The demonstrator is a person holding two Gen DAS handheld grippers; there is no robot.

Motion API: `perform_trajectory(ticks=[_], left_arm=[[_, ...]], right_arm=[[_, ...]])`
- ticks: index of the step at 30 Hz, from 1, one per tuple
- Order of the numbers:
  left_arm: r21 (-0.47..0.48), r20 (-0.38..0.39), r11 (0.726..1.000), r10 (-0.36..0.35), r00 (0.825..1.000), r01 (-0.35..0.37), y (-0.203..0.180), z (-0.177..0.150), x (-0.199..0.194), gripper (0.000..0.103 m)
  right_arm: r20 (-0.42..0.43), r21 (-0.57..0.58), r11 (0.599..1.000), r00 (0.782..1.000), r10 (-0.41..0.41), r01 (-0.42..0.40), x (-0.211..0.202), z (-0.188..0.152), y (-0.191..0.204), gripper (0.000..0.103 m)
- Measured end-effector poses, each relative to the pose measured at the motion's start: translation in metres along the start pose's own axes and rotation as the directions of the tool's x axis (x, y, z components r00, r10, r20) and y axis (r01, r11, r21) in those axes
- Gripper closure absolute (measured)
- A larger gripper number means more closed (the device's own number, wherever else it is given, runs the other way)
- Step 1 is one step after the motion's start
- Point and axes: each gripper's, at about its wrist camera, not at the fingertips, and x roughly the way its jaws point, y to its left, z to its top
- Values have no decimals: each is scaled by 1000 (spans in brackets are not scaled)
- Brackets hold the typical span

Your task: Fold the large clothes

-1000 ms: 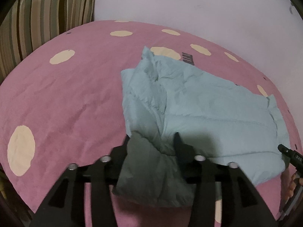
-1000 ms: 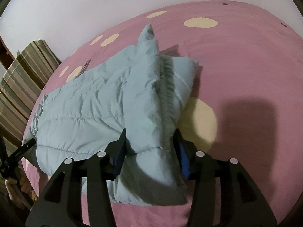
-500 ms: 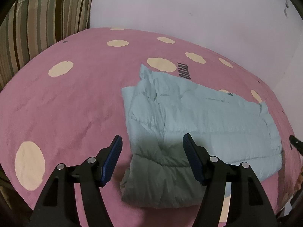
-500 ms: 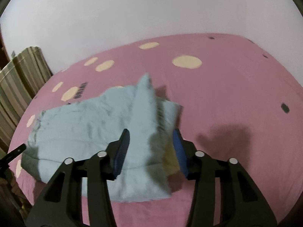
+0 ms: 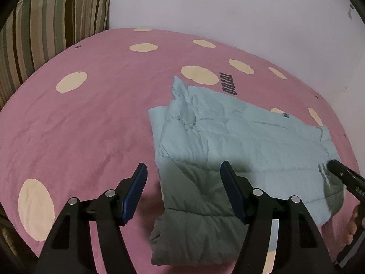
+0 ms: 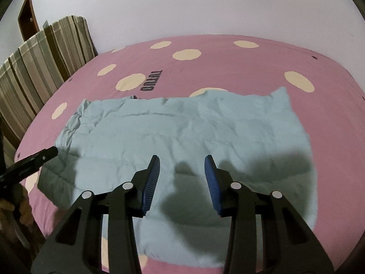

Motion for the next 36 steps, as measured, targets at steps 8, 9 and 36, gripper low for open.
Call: perform_trajectory(ticks=[8,9,36], left_arm=[[-1,-21,1000,14,1000,-14,1,-1,12,37],[1,-23,1000,15,1000,-15,1,-1,14,37],[25,-56,999,28,998,-27,-11,-2,37,37]], right_arm=[[-68,-34,999,997,-43,40,37,-6,19,63],[-72,-43,998,996,-53,50,41,-9,21,63],[-88,-110,987,988,-125,115,76,-29,29,62]])
